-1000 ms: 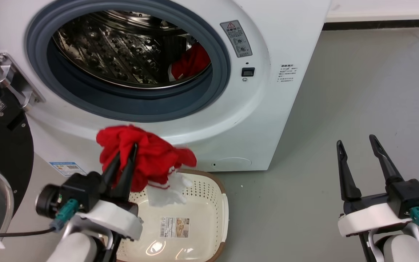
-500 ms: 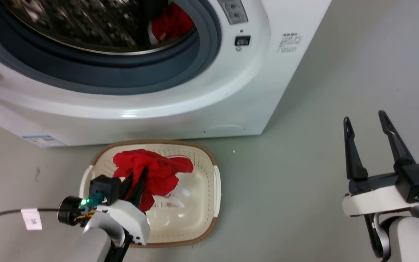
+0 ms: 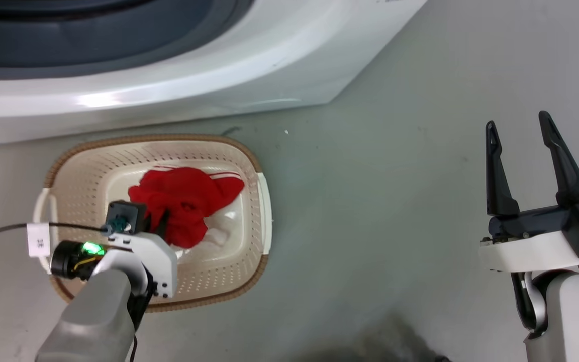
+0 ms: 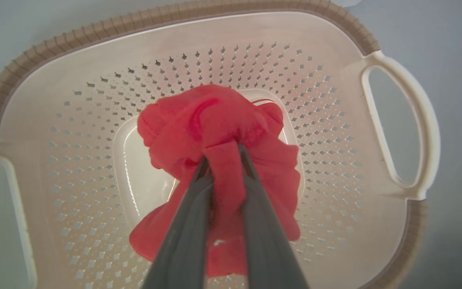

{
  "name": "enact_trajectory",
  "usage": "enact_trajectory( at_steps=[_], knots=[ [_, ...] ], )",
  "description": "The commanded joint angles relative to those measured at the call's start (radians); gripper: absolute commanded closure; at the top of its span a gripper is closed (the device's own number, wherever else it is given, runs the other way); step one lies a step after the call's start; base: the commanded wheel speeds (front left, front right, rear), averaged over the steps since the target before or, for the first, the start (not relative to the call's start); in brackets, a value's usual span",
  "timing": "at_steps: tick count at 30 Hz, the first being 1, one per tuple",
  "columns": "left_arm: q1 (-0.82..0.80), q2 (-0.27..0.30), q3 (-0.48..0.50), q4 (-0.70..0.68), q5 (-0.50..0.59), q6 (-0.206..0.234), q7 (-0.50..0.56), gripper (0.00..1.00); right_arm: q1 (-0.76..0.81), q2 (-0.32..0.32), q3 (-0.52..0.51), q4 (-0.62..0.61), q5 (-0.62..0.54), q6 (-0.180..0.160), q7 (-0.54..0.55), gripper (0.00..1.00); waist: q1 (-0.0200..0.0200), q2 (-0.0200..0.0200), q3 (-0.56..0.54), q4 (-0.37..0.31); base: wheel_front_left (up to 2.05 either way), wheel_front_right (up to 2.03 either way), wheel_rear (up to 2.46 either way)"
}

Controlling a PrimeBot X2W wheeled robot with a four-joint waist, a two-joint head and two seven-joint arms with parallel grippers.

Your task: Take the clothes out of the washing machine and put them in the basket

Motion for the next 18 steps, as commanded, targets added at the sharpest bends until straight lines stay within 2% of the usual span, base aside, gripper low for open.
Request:
enact_trajectory(
  at_steps=[1, 6, 15, 16, 17, 18],
  knots=[
    [-0.037, -0.004, 0.003, 0.025, 0.002, -0.002, -0.005, 1.0, -0.016, 0.002, -0.001, -0.008, 0.007, -0.001, -0.002, 0.0, -0.0002, 0.0, 0.055, -0.031, 0.0, 0.0, 0.0],
    [-0.095, -0.014, 0.009, 0.074, 0.009, 0.0, -0.008, 1.0, -0.025, 0.002, -0.012, -0.022, 0.008, -0.001, -0.002, 0.0, -0.0002, 0.0, 0.106, -0.038, 0.0, 0.0, 0.0],
    [-0.12, -0.027, 0.038, 0.082, 0.015, 0.016, -0.007, 1.0, -0.038, 0.002, -0.012, -0.033, 0.009, -0.001, -0.002, 0.0, -0.0002, 0.0, 0.143, -0.038, 0.0, 0.0, 0.0],
    [-0.121, -0.029, 0.04, 0.081, 0.015, 0.014, -0.007, 0.8, -0.038, 0.002, -0.013, -0.031, 0.007, -0.001, -0.002, 0.0, -0.0002, 0.0, 0.143, -0.036, 0.0, 0.0, 0.0],
    [-0.12, -0.032, 0.04, 0.082, 0.019, 0.012, -0.007, 0.55, -0.038, 0.002, -0.013, -0.029, 0.005, -0.001, -0.002, 0.0, -0.0002, 0.0, 0.14, -0.034, 0.0, 0.0, 0.0],
    [-0.116, -0.035, 0.039, 0.085, 0.024, 0.011, -0.007, 0.0, -0.038, 0.002, -0.013, -0.025, 0.002, -0.001, -0.002, 0.0, -0.0002, 0.0, 0.136, -0.032, 0.0, 0.0, 0.0]
  ],
)
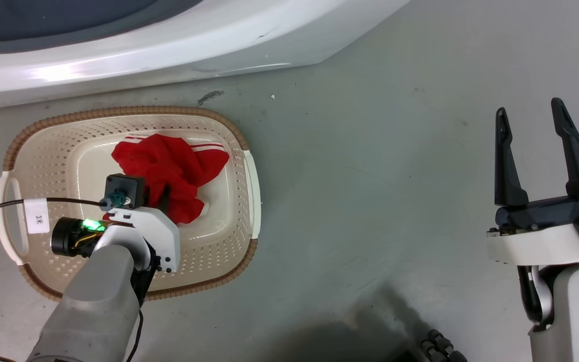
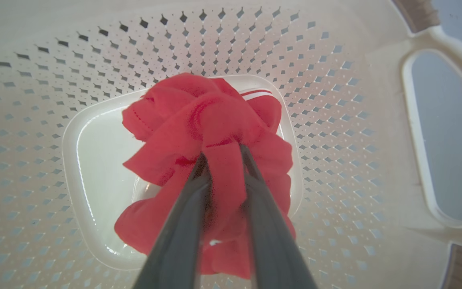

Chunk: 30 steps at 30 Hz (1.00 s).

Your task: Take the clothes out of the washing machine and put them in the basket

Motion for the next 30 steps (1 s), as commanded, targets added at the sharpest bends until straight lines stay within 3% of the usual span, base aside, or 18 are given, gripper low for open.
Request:
enact_trajectory(
  at_steps=[1, 11, 20, 30],
  knots=[
    [-0.002, -0.003, 0.002, 0.004, 0.009, -0.002, -0.003, 0.0, -0.019, 0.002, 0.0, 0.005, -0.008, -0.001, -0.002, 0.0, -0.0001, 0.0, -0.011, 0.005, 0.0, 0.0, 0.0],
    [0.077, -0.011, 0.056, -0.079, 0.014, -0.003, -0.003, 0.0, -0.006, 0.002, 0.006, 0.036, -0.005, -0.001, -0.002, 0.0, -0.0001, 0.0, -0.119, 0.026, 0.0, 0.0, 0.0],
    [0.215, -0.011, 0.143, -0.274, 0.069, -0.008, -0.003, 0.0, 0.031, 0.002, -0.001, 0.071, -0.015, -0.001, -0.002, 0.0, -0.0001, 0.0, -0.271, 0.062, 0.0, 0.0, 0.0],
    [0.392, -0.055, 0.256, -0.539, 0.161, -0.019, -0.003, 0.0, 0.108, 0.002, -0.023, 0.102, -0.024, -0.001, -0.002, 0.0, -0.0001, 0.0, -0.432, 0.114, 0.0, 0.0, 0.0]
  ],
)
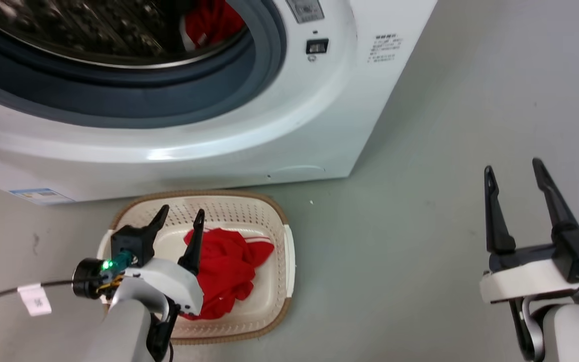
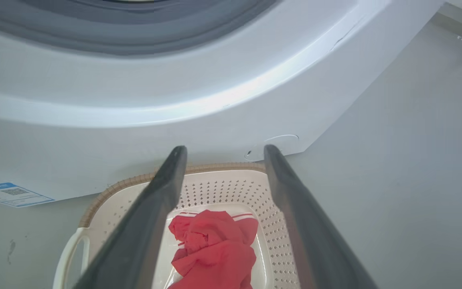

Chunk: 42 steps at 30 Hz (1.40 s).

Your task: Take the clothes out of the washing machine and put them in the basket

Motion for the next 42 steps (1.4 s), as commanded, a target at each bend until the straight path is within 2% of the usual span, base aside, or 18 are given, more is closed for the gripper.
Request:
enact_trajectory(
  at_steps=[1, 12, 18, 25, 31, 33, 34, 39, 40, 42],
  knots=[
    [0.036, -0.009, 0.015, -0.027, 0.01, 0.0, -0.003, 0.0, 0.018, 0.001, 0.002, 0.003, -0.003, -0.001, -0.002, 0.0, 0.0001, 0.0, -0.051, 0.024, 0.0, 0.0, 0.0],
    [0.18, -0.064, 0.115, -0.243, 0.058, -0.02, -0.003, 0.0, 0.062, 0.001, 0.018, 0.011, 0.012, -0.001, -0.002, 0.0, 0.0001, 0.0, -0.131, 0.02, 0.0, 0.0, 0.0],
    [0.136, -0.045, 0.097, -0.281, 0.044, -0.024, -0.003, 0.0, 0.047, 0.001, 0.028, 0.006, 0.025, -0.001, -0.002, 0.0, 0.0001, 0.0, -0.115, -0.016, 0.0, 0.0, 0.0],
    [-0.051, 0.063, 0.048, -0.264, -0.059, -0.025, 0.023, 0.0, 0.015, 0.001, 0.031, -0.008, 0.058, -0.001, -0.002, 0.0, 0.0001, 0.0, -0.022, -0.081, 0.0, 0.0, 0.0],
    [-0.277, 0.185, 0.043, -0.258, -0.127, -0.025, 0.138, 0.0, -0.023, 0.002, 0.037, -0.019, 0.093, -0.001, -0.002, 0.0, 0.0001, 0.0, 0.099, -0.138, 0.0, 0.0, 0.0],
    [-0.362, 0.219, 0.034, -0.251, -0.157, -0.025, 0.2, 0.0, -0.034, 0.002, 0.039, -0.024, 0.105, -0.001, -0.002, 0.0, 0.0001, 0.0, 0.141, -0.154, 0.0, 0.0, 0.0],
    [-0.495, 0.29, 0.002, -0.22, -0.19, -0.025, 0.308, 0.0, -0.057, 0.002, 0.049, -0.032, 0.122, -0.001, -0.002, 0.0, 0.0001, 0.0, 0.203, -0.178, 0.0, 0.0, 0.0],
    [-0.707, 0.359, -0.032, -0.136, -0.272, -0.025, 0.48, 0.0, -0.086, 0.002, 0.072, -0.042, 0.151, -0.001, -0.002, 0.0, 0.0001, 0.0, 0.287, -0.215, 0.0, 0.0, 0.0],
    [-0.812, 0.38, -0.054, -0.071, -0.292, -0.025, 0.582, 0.0, -0.103, 0.002, 0.089, -0.047, 0.166, -0.001, -0.002, 0.0, 0.0001, 0.0, 0.327, -0.235, 0.0, 0.0, 0.0],
    [-0.878, 0.39, -0.062, -0.033, -0.301, -0.025, 0.646, 0.0, -0.108, 0.002, 0.103, -0.051, 0.178, -0.001, -0.002, 0.0, 0.0001, 0.0, 0.352, -0.253, 0.0, 0.0, 0.0]
  ],
)
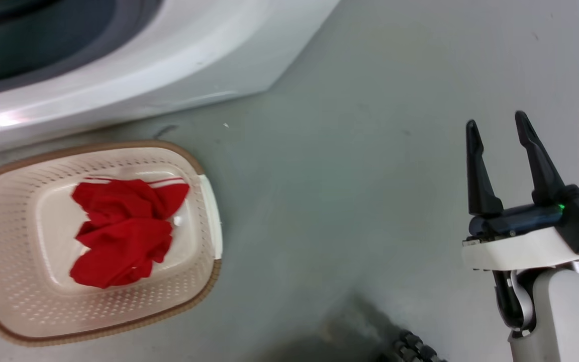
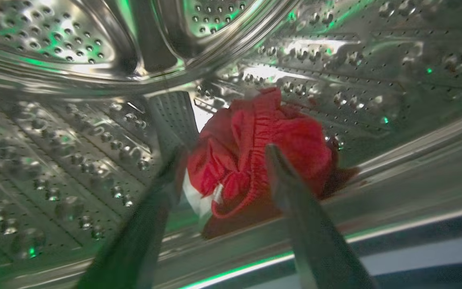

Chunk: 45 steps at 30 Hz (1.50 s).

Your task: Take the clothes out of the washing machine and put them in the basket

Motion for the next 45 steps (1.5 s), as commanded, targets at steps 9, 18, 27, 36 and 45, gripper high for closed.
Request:
enact_trajectory(
  at_steps=[9, 18, 27, 36, 45],
  knots=[
    [-0.245, 0.028, -0.025, 0.134, 0.011, 0.024, 0.212, 0.0, -0.033, 0.002, 0.066, -0.017, 0.059, -0.001, -0.002, 0.0, -0.0002, 0.0, 0.125, -0.129, 0.0, 0.0, 0.0],
    [-0.396, 0.005, -0.092, 0.265, 0.064, 0.047, 0.323, 0.0, -0.006, 0.002, 0.084, -0.033, 0.091, -0.001, -0.002, 0.0, -0.0002, 0.0, 0.173, -0.162, 0.0, 0.0, 0.0],
    [-0.428, -0.005, -0.134, 0.357, 0.087, 0.04, 0.34, 0.0, 0.02, 0.002, 0.089, -0.051, 0.098, -0.001, -0.002, 0.0, -0.0002, 0.0, 0.193, -0.157, 0.0, 0.0, 0.0],
    [-0.452, -0.017, -0.156, 0.419, 0.075, 0.017, 0.303, 1.0, 0.004, 0.002, 0.085, -0.053, 0.097, -0.001, -0.002, 0.0, -0.0002, 0.0, 0.209, -0.149, 0.0, 0.0, 0.0],
    [-0.495, 0.003, -0.163, 0.435, 0.068, 0.004, 0.148, 1.0, -0.033, 0.002, 0.094, -0.045, 0.087, -0.001, -0.002, 0.0, -0.0002, 0.0, 0.19, -0.149, 0.0, 0.0, 0.0]
  ],
)
